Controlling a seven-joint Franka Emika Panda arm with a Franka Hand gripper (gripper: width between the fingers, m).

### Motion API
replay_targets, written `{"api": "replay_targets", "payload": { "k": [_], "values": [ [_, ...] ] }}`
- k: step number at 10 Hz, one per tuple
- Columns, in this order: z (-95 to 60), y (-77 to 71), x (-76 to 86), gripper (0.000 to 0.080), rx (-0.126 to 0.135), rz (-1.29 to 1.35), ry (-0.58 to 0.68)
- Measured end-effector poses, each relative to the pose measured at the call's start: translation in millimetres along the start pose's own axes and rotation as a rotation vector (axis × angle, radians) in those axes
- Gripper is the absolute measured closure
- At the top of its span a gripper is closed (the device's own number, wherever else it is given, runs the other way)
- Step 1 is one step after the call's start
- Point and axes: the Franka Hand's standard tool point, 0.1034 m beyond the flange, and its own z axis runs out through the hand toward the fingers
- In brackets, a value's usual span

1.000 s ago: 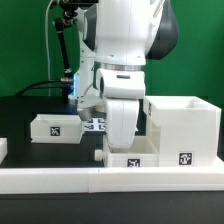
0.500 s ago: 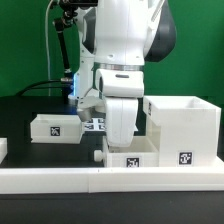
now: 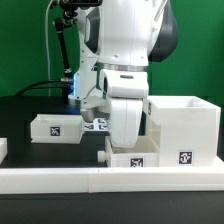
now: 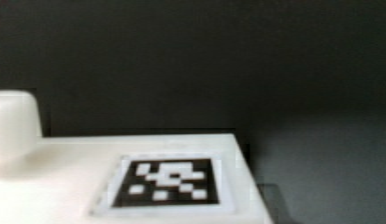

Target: Assemble drawer

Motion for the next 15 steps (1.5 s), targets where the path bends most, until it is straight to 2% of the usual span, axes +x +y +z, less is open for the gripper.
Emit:
{"api": "replay_targets", "payload": {
  "k": [5,7,10,13,14,15],
  "values": [
    [0.3,-0.2,3.7,0.0757,0.001,0.006,-0.001],
    [-0.3,5.2,6.1,0.0757,0.0,-0.039,-0.019],
    [1.2,4.3,4.3,0.0757,-0.026,-0.067,-0.023],
    [1.2,4.2,3.3,0.0757,-0.023,-0.061,-0.023],
    [0.9,4.4,3.0,0.0672,-0.021,-0.059,-0.024],
    [-0.8,5.9,2.3,0.0476,-0.021,-0.056,-0.025]
  ]
}}
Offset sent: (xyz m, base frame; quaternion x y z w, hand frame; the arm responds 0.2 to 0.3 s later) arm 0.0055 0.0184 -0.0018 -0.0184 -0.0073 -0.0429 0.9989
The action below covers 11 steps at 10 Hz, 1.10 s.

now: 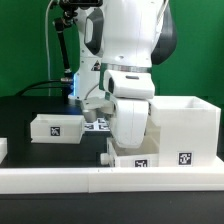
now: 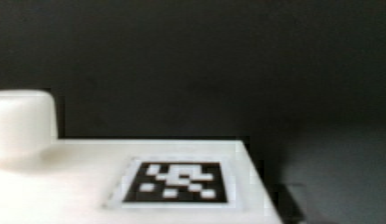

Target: Assemble drawer

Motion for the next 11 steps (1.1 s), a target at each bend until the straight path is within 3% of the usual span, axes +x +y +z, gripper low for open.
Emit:
{"api": "replay_targets", "payload": {
  "k": [1,3,4,7,8,11],
  "values": [
    [-1.7,1.3,-0.4,0.0476,0.003,0.002,-0.002],
    [-11.6,8.2,0.2,0.021,-0.007,0.01,-0.004],
    [-18.9,9.5,-0.5,0.0168,0.007,0.017,-0.01],
    [-48.3,27.1,-9.5,0.0153,0.022,0.032,-0.029],
    [-52.4,32.7,-20.9,0.015,0.043,0.001,-0.035],
    [-47.2,55.1,-45.3,0.015,0.069,0.007,-0.046]
  ]
}}
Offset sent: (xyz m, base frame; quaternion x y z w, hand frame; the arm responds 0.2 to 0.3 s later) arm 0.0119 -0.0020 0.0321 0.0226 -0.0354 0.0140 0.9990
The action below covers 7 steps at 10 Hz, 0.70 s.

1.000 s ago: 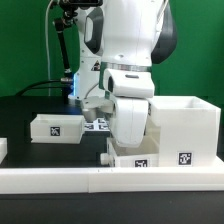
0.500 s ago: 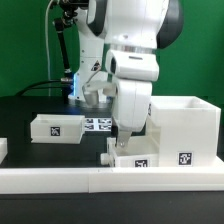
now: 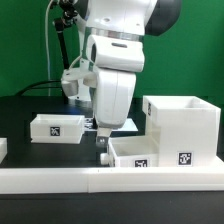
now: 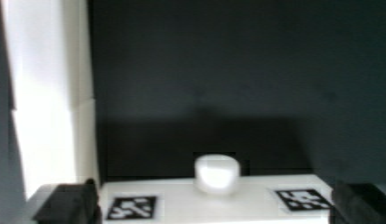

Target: Assemble drawer

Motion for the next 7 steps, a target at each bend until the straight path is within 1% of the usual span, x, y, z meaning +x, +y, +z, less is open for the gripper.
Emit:
{"api": "replay_targets", "payload": {
  "k": [3,4,5,7],
  "values": [
    [2.1,-2.6,-7.2,0.015,0.003,-0.019,0.014],
    [4.6,-4.5,-17.4,0.015,0.005,-0.02,0.063],
    [10.2,-7.5,-22.5,0.015,0.014,-0.018,0.107],
    [11.5,-8.1,-25.8,0.015,0.022,-0.037,0.19]
  ]
}}
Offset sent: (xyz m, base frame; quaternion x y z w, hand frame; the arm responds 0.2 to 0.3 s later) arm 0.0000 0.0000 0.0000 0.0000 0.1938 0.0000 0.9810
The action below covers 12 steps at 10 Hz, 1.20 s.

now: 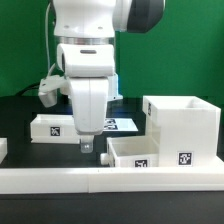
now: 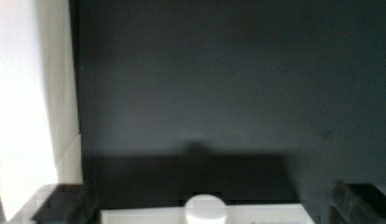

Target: Assemble drawer

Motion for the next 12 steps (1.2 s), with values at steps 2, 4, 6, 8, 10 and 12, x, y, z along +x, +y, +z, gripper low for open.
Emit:
{"api": "replay_targets", "payload": {
  "k": [2,4,6,8,10,12],
  "values": [
    [5.3,0.6,-1.1,0.015,0.008,0.005,0.064],
    [13.8,-3.5,-4.5,0.015,0.031,0.02,0.153],
    [25.2,-5.0,4.7,0.015,0.045,0.025,0.167],
    [38.8,-5.8,21.0,0.015,0.056,0.018,0.178],
    [41.4,-6.3,21.9,0.015,0.059,0.027,0.181],
    [41.9,-6.8,20.9,0.015,0.06,0.03,0.181]
  ]
}}
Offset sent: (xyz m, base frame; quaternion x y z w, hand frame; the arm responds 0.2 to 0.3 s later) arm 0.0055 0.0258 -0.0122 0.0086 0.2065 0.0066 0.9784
